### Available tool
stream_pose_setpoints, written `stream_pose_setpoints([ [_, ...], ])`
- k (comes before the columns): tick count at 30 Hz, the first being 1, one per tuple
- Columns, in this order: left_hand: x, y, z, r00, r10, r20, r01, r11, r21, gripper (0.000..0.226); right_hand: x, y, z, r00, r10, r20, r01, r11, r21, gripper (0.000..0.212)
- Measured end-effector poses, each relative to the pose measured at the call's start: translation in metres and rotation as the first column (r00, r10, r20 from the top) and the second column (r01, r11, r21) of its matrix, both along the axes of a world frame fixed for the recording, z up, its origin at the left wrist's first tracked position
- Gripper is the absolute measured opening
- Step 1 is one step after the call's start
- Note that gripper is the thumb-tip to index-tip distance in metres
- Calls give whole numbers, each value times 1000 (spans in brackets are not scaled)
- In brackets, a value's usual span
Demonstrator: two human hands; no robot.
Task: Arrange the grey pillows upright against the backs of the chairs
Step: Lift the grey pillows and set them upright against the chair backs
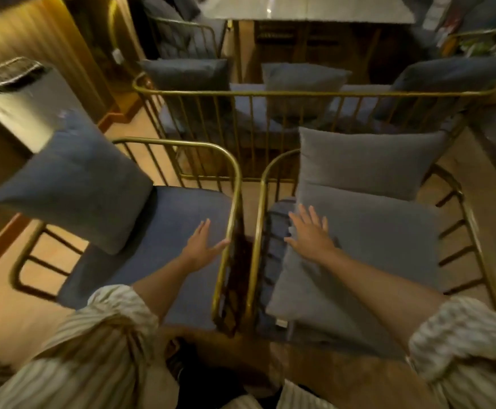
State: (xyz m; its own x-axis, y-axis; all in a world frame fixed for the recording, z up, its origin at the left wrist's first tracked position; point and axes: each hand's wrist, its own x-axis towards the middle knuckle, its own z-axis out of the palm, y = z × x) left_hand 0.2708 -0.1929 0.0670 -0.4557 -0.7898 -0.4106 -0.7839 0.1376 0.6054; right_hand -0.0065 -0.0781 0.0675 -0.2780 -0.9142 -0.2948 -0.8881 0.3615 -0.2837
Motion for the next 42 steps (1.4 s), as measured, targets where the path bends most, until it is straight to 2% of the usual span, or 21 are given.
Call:
stream_pose_setpoints([
  [5,126,-87,16,976,205,75,-190,966,-178,94,98,-106,20,990,134,46,-134,991,9,89],
  [10,250,-182,35,928,348,135,-311,921,-236,94,199,-209,23,982,138,132,-142,990,21,91],
  [15,324,-269,48,909,399,121,-353,891,-287,97,280,-294,9,966,94,239,-109,993,50,85],
  [19,342,-323,48,946,308,102,-260,909,-326,97,317,-332,-10,915,7,403,-26,999,44,85],
  [22,343,-364,40,966,236,107,-189,924,-333,102,332,-348,-21,862,-94,498,54,994,95,84],
  [27,342,-413,8,911,188,368,-43,929,-368,107,343,-373,-44,792,-259,553,171,963,208,84],
  [29,339,-428,2,896,193,401,-27,923,-385,116,347,-384,-56,770,-304,561,200,950,241,84],
  [31,335,-443,1,875,245,418,-89,929,-358,134,351,-393,-67,749,-343,568,225,937,268,85],
  [33,338,-458,4,838,356,414,-254,925,-281,150,358,-402,-79,737,-374,563,234,922,307,84],
  [35,349,-471,5,817,451,359,-406,893,-197,160,365,-408,-90,723,-397,566,231,911,343,83],
  [36,354,-474,6,828,457,325,-416,889,-191,161,367,-410,-97,723,-397,566,229,910,345,82],
  [39,363,-477,4,850,414,327,-336,902,-269,148,375,-413,-108,682,-449,577,260,887,383,80],
  [42,359,-469,0,856,415,310,-298,884,-361,105,384,-411,-118,607,-494,623,293,867,402,81],
])
